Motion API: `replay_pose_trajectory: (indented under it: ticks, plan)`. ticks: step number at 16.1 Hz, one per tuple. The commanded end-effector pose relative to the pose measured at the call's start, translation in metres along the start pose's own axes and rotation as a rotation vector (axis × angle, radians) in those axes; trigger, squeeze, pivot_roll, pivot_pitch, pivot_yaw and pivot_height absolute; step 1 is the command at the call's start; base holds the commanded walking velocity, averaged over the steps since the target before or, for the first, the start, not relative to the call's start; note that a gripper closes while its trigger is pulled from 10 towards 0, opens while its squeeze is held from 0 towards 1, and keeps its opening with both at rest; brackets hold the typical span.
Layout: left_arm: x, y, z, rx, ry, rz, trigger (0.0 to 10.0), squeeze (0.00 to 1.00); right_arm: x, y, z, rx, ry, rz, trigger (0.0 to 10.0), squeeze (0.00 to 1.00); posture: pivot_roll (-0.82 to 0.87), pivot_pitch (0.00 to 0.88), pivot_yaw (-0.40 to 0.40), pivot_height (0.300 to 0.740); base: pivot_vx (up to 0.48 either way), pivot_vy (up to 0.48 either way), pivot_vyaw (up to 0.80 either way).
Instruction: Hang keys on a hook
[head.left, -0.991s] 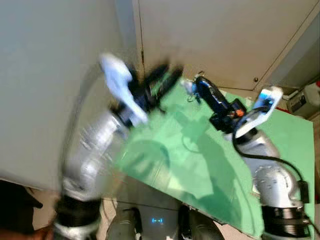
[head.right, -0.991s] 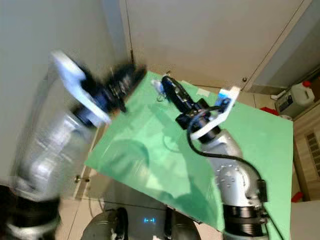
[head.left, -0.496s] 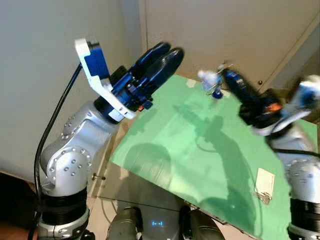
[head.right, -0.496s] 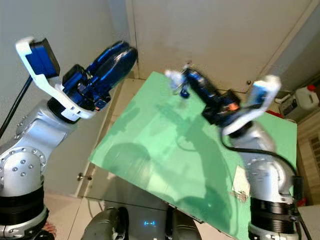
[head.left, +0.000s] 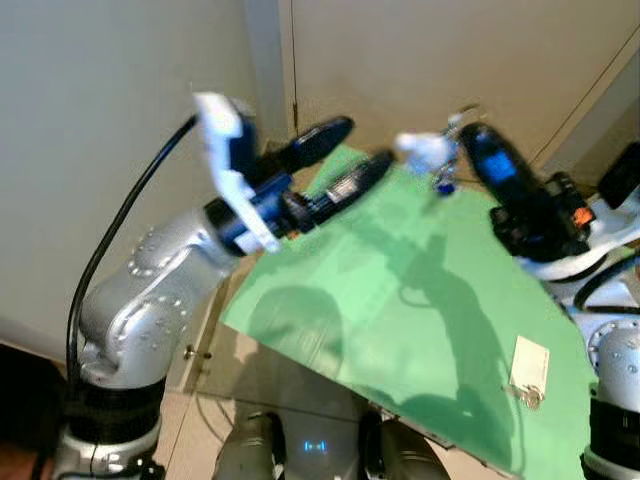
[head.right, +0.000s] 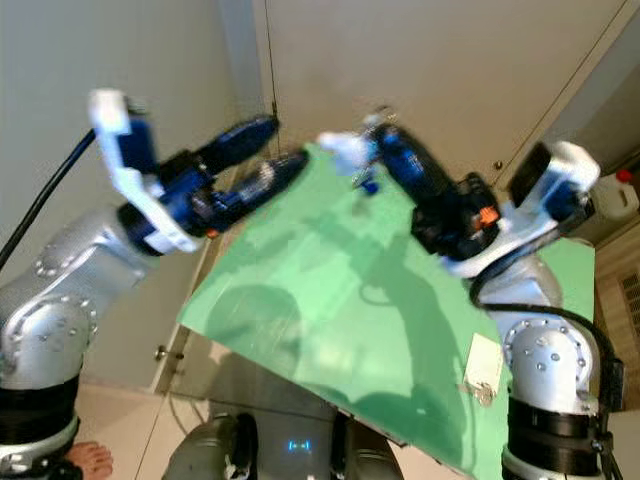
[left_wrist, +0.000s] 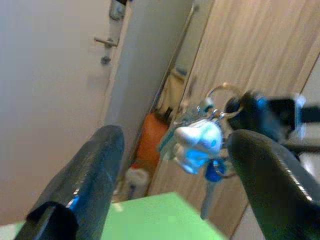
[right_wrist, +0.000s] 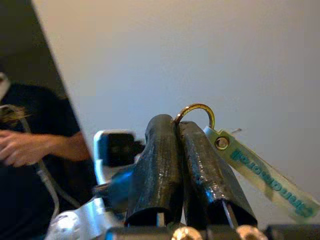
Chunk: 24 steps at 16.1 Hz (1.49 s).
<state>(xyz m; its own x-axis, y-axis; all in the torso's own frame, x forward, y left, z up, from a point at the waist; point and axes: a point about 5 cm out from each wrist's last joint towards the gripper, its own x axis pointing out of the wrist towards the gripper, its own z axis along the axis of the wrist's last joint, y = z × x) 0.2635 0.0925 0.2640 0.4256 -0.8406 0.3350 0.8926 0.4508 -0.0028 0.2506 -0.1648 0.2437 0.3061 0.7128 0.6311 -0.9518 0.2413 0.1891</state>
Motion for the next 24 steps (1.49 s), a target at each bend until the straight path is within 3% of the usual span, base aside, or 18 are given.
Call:
replay_pose_trajectory:
  ticks: [1, 2, 3, 4, 5, 8, 10, 12, 15, 18, 22, 24]
  plan:
    - [0.003, -0.002, 0.004, 0.056, 0.000, -0.017, 10.0, 1.00, 0.002, 0.007, 0.002, -0.002, 0.006, 0.043, 10.0, 0.00, 0.08, 0.175, 0.008, 0.740, 0.000, 0.000, 0.00]
    - [0.005, 0.000, 0.008, 0.123, 0.009, -0.004, 10.0, 1.00, 0.003, 0.009, 0.001, 0.006, 0.010, 0.056, 10.0, 0.00, 0.08, 0.172, 0.009, 0.740, 0.000, 0.000, 0.00]
    - [0.008, 0.001, 0.015, 0.192, 0.007, -0.001, 10.0, 0.12, 0.004, 0.010, 0.001, 0.015, 0.015, 0.071, 10.0, 0.00, 0.08, 0.172, 0.009, 0.740, 0.000, 0.000, 0.00]
    - [0.010, -0.001, 0.019, 0.209, -0.005, -0.015, 10.0, 0.00, 0.004, 0.011, 0.000, 0.019, 0.018, 0.078, 10.0, 0.00, 0.08, 0.169, 0.010, 0.740, 0.000, 0.000, 0.00]
    - [0.011, -0.010, 0.028, 0.195, -0.031, -0.080, 10.0, 0.00, 0.005, 0.012, -0.001, 0.026, 0.023, 0.086, 10.0, 0.00, 0.08, 0.168, 0.010, 0.740, 0.000, 0.000, 0.00]
    - [0.007, -0.026, 0.029, 0.128, -0.028, -0.210, 10.0, 0.00, 0.005, 0.014, -0.006, 0.040, 0.048, 0.097, 10.0, 0.00, 0.08, 0.169, 0.008, 0.740, 0.000, 0.000, 0.00]
    - [0.001, -0.022, 0.036, 0.013, -0.091, -0.222, 10.0, 0.00, 0.004, 0.015, -0.009, 0.053, 0.069, 0.111, 10.0, 0.00, 0.08, 0.173, 0.005, 0.740, 0.000, 0.000, 0.00]
    - [-0.009, -0.006, 0.066, -0.158, -0.309, -0.173, 10.0, 0.00, -0.005, 0.014, -0.006, 0.062, 0.081, 0.114, 10.0, 0.00, 0.09, 0.176, 0.006, 0.740, 0.000, 0.000, 0.00]
    - [-0.020, -0.003, 0.081, -0.306, -0.412, -0.244, 10.0, 0.00, -0.013, 0.016, 0.000, 0.073, 0.078, 0.146, 10.0, 0.00, 0.09, 0.177, 0.007, 0.740, 0.000, 0.000, 0.00]
    - [-0.023, 0.004, 0.071, -0.433, -0.336, -0.264, 10.0, 0.00, -0.008, 0.025, 0.001, 0.115, 0.070, 0.232, 10.0, 0.00, 0.09, 0.182, 0.013, 0.740, 0.000, 0.000, 0.00]
    - [-0.016, 0.017, 0.056, -0.614, -0.264, -0.327, 10.0, 0.00, 0.004, 0.034, -0.004, 0.149, 0.079, 0.315, 10.0, 0.00, 0.09, 0.187, 0.015, 0.740, 0.000, 0.000, 0.00]
    - [-0.007, 0.021, 0.045, -0.681, -0.184, -0.329, 10.0, 0.00, 0.007, 0.035, -0.007, 0.165, 0.101, 0.336, 10.0, 0.00, 0.09, 0.187, 0.019, 0.740, 0.000, 0.000, 0.00]
